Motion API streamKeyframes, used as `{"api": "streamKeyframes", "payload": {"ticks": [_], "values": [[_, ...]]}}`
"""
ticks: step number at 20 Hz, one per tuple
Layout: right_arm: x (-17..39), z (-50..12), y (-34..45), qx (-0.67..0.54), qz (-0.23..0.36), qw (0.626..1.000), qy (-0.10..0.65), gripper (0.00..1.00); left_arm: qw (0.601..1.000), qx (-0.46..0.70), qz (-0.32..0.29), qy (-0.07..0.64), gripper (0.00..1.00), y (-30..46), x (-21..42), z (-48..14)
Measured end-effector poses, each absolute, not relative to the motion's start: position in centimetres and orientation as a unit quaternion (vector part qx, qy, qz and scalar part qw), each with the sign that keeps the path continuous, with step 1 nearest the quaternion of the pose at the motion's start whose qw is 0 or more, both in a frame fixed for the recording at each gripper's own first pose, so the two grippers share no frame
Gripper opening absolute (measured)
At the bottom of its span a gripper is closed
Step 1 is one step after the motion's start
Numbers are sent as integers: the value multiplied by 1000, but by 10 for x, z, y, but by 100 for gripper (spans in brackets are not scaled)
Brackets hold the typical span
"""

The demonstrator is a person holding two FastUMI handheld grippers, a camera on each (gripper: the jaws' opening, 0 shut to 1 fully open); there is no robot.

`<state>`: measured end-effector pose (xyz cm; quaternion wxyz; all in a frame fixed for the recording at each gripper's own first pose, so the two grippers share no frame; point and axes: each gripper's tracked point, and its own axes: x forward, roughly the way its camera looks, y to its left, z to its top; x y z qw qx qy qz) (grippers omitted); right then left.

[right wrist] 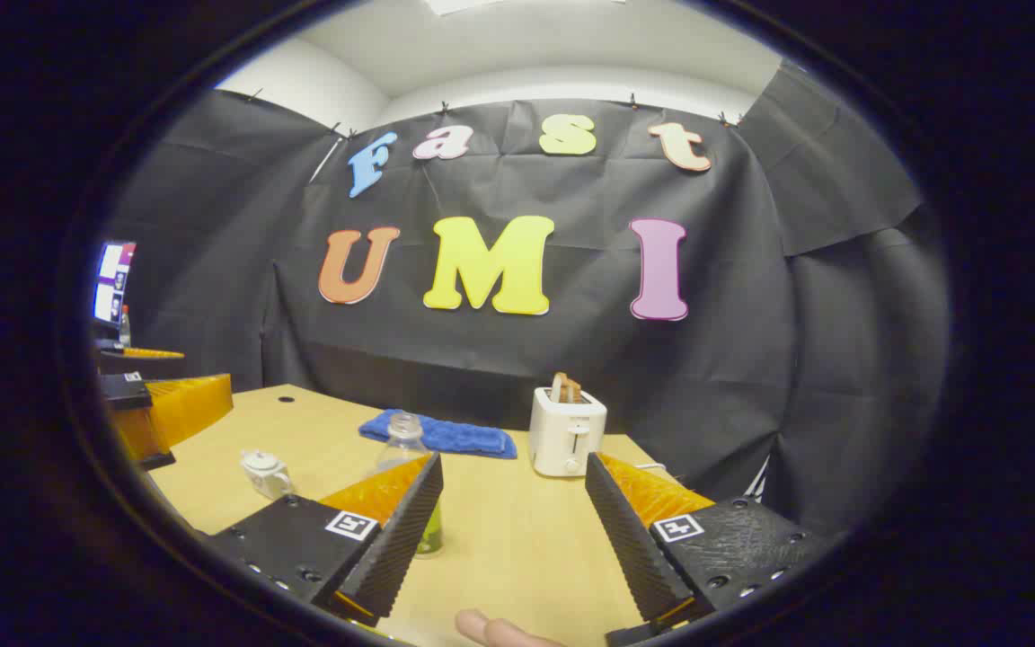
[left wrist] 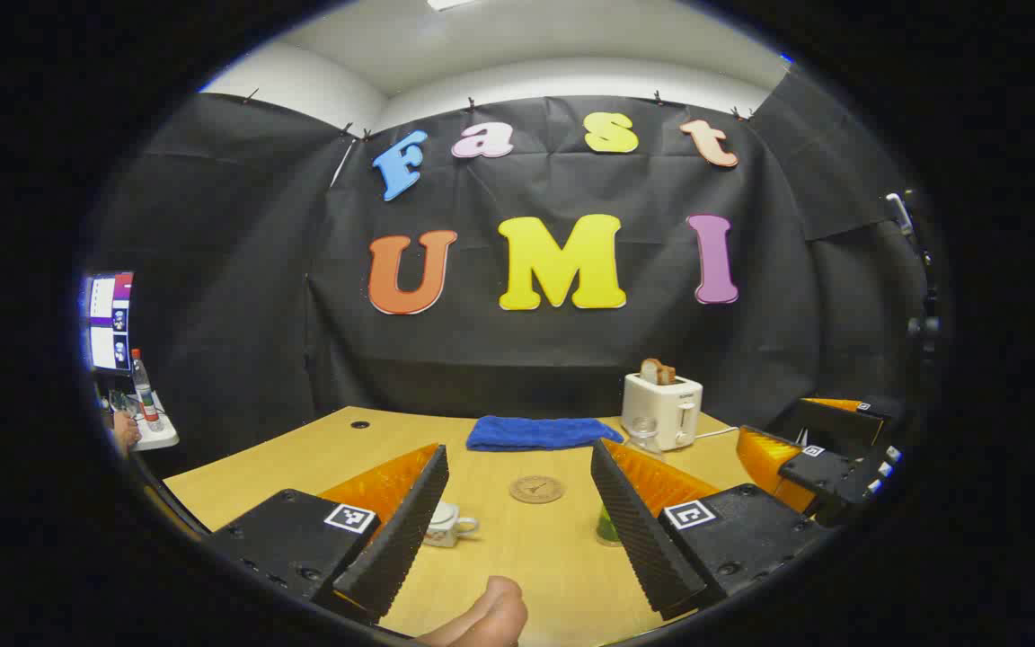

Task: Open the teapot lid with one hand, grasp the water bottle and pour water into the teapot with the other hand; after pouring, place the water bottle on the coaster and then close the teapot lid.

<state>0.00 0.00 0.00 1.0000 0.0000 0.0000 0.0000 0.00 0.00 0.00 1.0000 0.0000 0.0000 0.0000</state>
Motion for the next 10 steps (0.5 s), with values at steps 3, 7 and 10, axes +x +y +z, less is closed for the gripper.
{"api": "streamKeyframes", "payload": {"ticks": [3, 7, 10], "values": [[-9, 0, 31, 8, 39, 999, 13, 95, 999, 7, 42, -2, 100, 60, 0, 2], [-15, 3, 20, 9, 32, 999, 19, 95, 998, -19, 61, -1, 99, 99, 7, -1], [-12, 2, 20, 14, 28, 999, 18, 98, 998, -28, 48, 9, 98, 102, 10, -8]]}}
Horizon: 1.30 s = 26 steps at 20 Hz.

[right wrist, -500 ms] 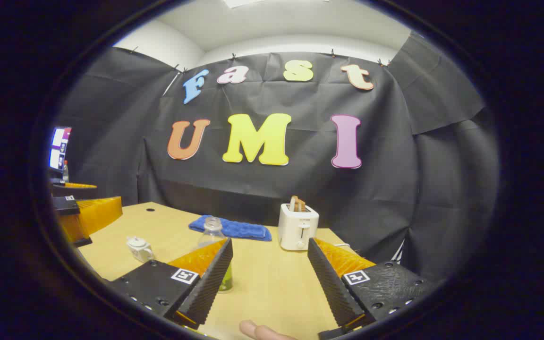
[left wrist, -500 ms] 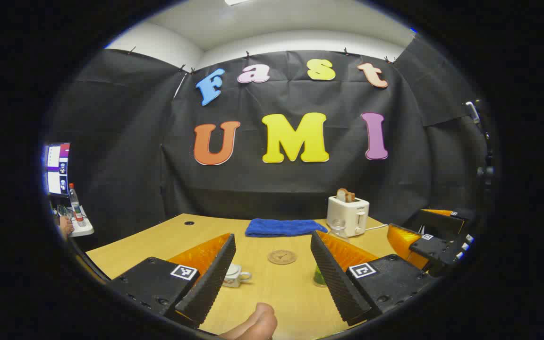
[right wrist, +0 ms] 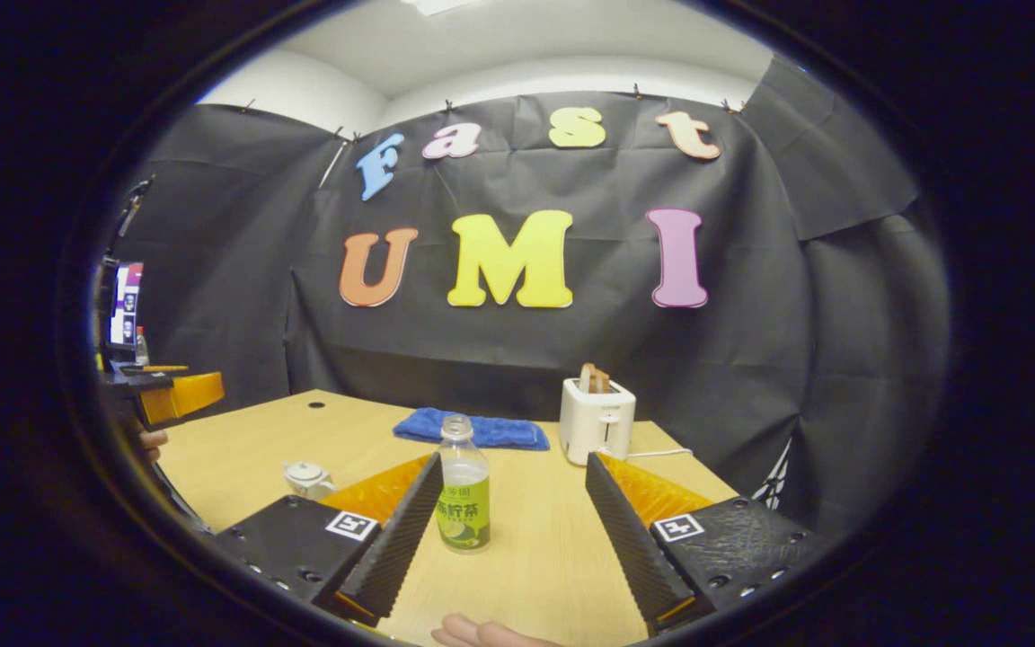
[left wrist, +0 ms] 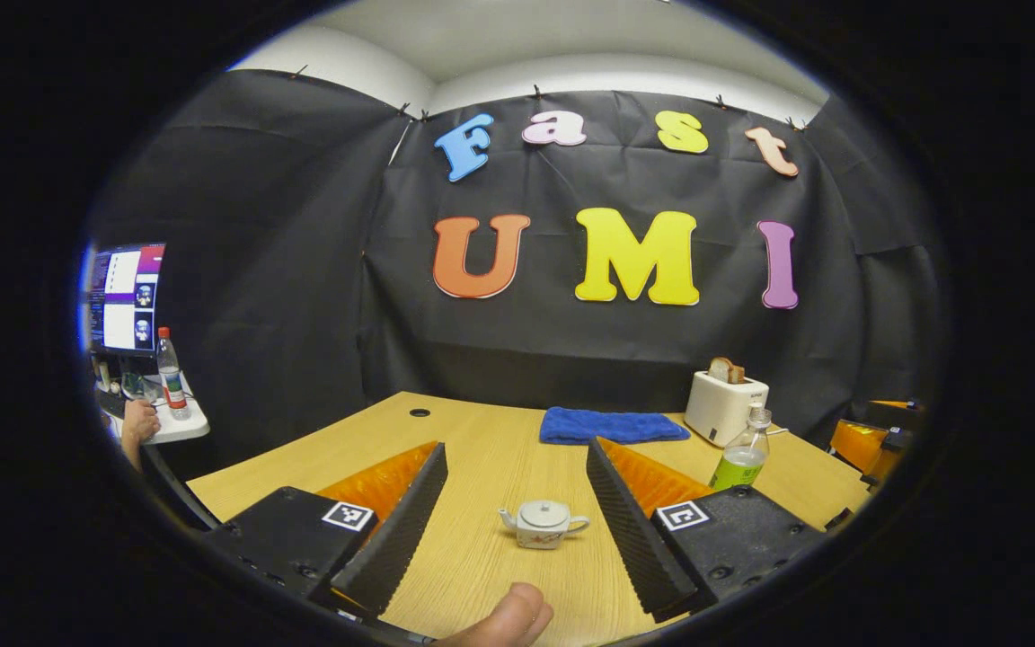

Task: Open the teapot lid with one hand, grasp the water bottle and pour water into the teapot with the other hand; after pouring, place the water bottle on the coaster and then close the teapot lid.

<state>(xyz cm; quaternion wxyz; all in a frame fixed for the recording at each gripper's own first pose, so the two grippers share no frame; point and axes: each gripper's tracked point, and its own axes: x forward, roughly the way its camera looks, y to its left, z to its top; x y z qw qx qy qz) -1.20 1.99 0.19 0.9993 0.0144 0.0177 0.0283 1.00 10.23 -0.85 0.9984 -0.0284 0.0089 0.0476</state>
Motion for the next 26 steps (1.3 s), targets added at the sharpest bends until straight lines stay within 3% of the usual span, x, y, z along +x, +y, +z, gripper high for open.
{"api": "streamKeyframes", "payload": {"ticks": [4, 14, 18, 26], "values": [[-5, -4, 19, 10, 27, 999, 19, 95, 998, -29, 53, 25, 95, 110, 19, -23], [2, -14, 11, 5, 12, 999, 30, 95, 999, -10, 23, 41, 98, 90, 37, -44], [3, -16, 18, -7, 13, 999, 28, 95, 998, -53, -20, 33, 98, 80, 56, -56], [15, -38, 22, -4, 12, 998, 58, 96, 997, -31, -21, 67, 95, 90, 102, -104]]}}
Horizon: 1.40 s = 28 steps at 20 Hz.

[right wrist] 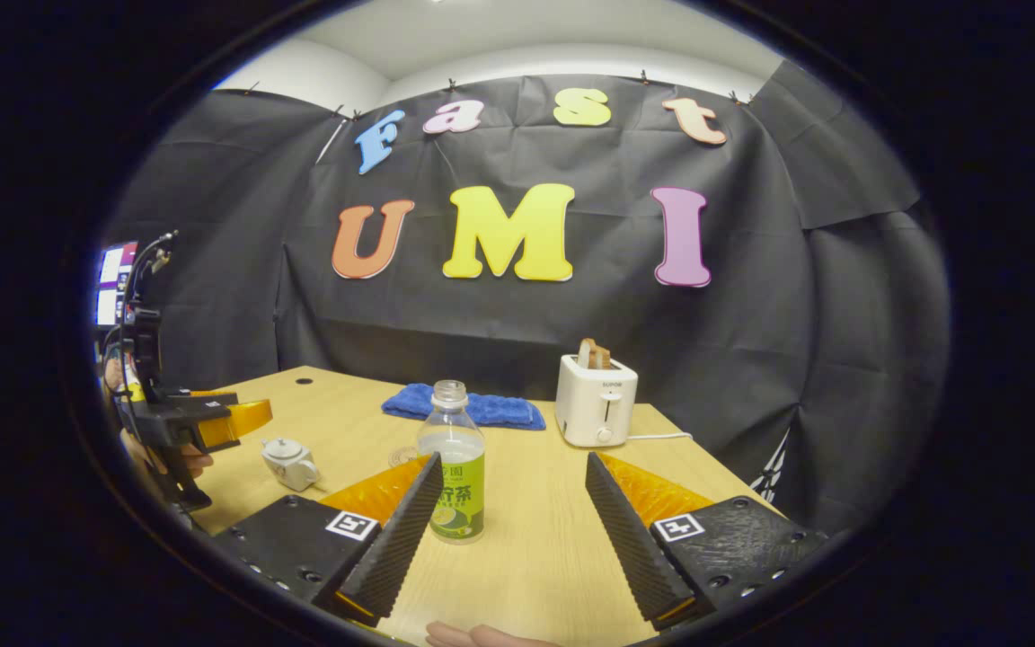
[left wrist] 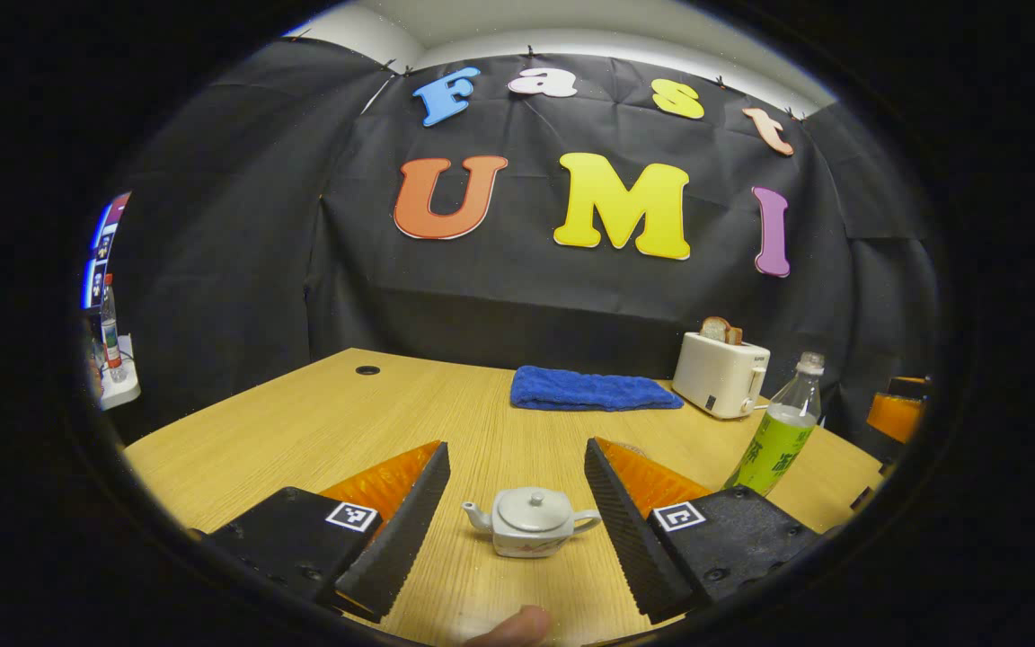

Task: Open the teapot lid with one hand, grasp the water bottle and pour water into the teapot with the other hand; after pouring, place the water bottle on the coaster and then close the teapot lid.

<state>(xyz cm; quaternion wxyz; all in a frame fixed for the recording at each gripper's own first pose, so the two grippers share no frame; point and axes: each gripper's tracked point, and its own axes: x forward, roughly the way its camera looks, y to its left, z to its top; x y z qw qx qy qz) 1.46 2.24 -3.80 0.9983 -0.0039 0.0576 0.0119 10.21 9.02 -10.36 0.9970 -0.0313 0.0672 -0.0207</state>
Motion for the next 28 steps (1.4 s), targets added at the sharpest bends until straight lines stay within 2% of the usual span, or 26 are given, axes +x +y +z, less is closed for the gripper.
{"api": "streamKeyframes", "payload": {"ticks": [3, 10, 17, 20, 22, 24, 28], "values": [[17, -42, 21, -5, 9, 998, 62, 97, 995, -1, -44, 88, 89, 79, 112, -125], [18, -44, 23, -7, 4, 998, 66, 96, 992, 12, -77, 103, 55, 62, 119, -144], [21, -51, 23, -4, 3, 997, 72, 95, 993, 8, -60, 99, 29, 70, 129, -148], [23, -56, 25, -4, 4, 997, 79, 96, 994, 8, -52, 97, 11, 73, 129, -148], [24, -59, 27, -6, 6, 996, 84, 96, 994, 9, -55, 97, 7, 73, 129, -148], [24, -59, 27, -9, 4, 996, 83, 98, 993, 5, -56, 99, 6, 73, 128, -147], [24, -59, 24, -8, 1, 997, 82, 96, 993, 2, -55, 100, 6, 74, 126, -146]]}}
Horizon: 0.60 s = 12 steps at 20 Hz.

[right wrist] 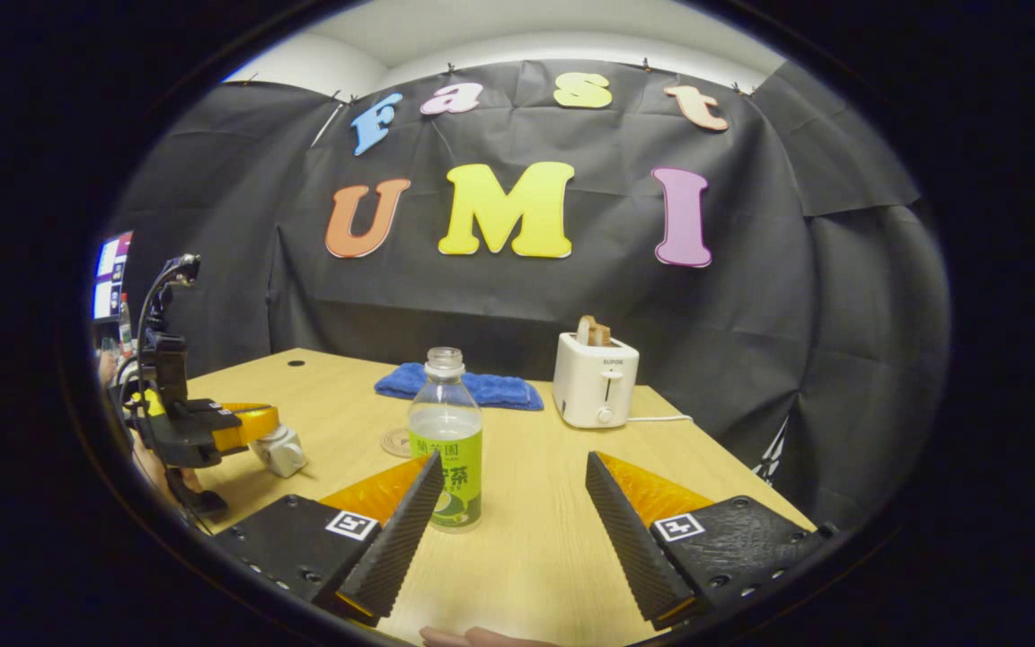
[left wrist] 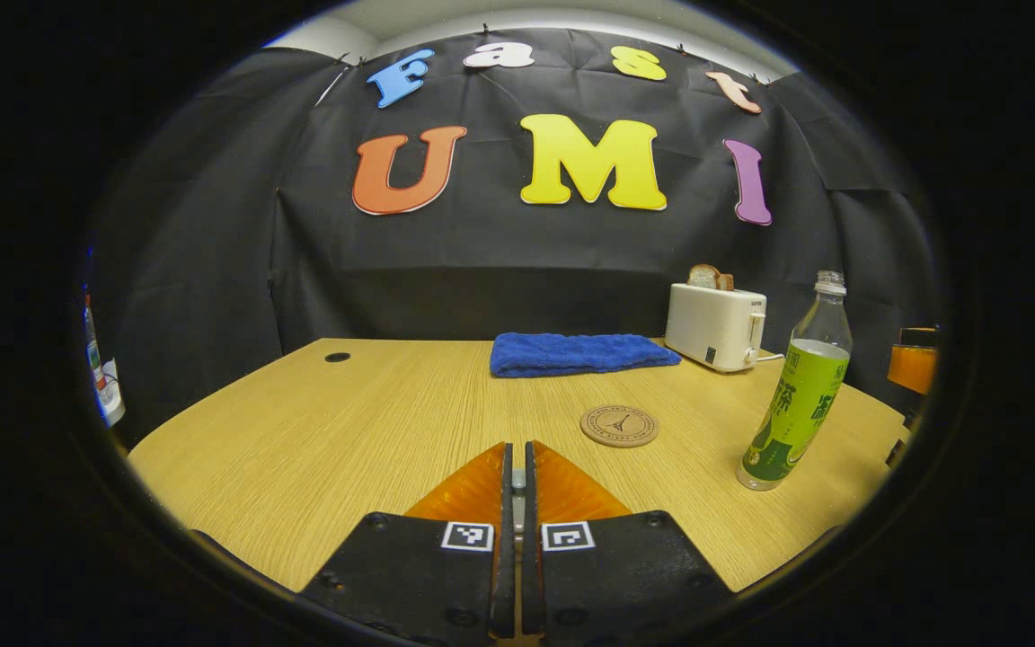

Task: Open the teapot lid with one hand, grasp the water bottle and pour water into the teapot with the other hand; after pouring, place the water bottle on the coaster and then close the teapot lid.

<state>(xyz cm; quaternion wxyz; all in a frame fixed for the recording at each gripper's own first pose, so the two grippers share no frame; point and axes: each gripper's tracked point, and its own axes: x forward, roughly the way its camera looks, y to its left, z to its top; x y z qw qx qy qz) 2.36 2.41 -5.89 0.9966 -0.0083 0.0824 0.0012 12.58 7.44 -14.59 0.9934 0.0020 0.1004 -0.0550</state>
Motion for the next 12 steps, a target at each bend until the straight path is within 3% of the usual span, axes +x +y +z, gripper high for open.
{"api": "streamKeyframes", "payload": {"ticks": [12], "values": [[27, -64, 31, 2, 8, 997, 81, 96, 994, -56, -62, 70, 5, 77, 99, -100]]}}
